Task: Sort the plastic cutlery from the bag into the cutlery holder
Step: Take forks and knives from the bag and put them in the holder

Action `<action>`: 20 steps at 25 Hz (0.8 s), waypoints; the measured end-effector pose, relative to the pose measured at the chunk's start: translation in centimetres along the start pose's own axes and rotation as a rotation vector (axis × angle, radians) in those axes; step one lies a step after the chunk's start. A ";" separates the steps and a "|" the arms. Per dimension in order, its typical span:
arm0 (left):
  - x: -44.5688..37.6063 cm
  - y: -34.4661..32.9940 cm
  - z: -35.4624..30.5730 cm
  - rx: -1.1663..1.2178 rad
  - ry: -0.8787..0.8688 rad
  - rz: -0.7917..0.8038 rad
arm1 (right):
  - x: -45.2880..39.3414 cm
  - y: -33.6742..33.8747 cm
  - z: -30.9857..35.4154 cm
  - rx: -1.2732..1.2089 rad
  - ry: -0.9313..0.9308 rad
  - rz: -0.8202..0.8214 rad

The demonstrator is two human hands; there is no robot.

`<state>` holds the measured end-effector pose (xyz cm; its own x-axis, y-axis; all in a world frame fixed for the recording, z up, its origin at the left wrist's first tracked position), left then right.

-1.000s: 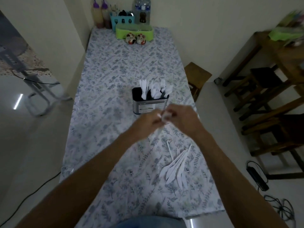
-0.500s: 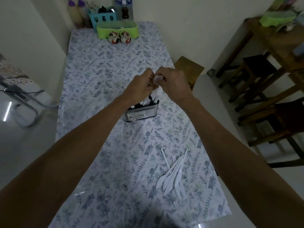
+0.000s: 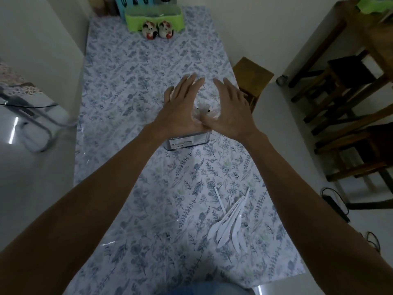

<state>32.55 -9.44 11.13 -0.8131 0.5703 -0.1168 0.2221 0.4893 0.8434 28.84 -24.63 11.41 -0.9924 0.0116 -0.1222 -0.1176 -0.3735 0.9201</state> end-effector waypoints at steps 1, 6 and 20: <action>1.2 0.4 -0.5 0.010 0.003 -0.079 | 1.4 0.2 -0.7 -0.068 -0.035 -0.079; 14.9 -3.9 -3.1 0.363 0.144 -0.395 | 18.7 -5.7 -6.1 -0.113 -0.495 -0.011; 30.5 -15.5 -5.4 0.665 0.340 0.038 | 31.7 -14.6 -1.8 0.186 -0.659 0.380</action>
<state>1.39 -3.22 -2.64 -0.8960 0.4119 0.1660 0.4441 0.8305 0.3363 -0.80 -20.47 -6.53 -0.7751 0.4841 0.4059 0.2879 -0.3013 0.9090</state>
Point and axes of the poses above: each hand's wrist, its own x-axis away from the middle knuckle, its own y-axis out of the back of the hand, z = x × y, the point moved 6 cm from there along -x, towards the middle knuckle, and after that the axes turned 5 degrees about x, right-handed, at the moved point
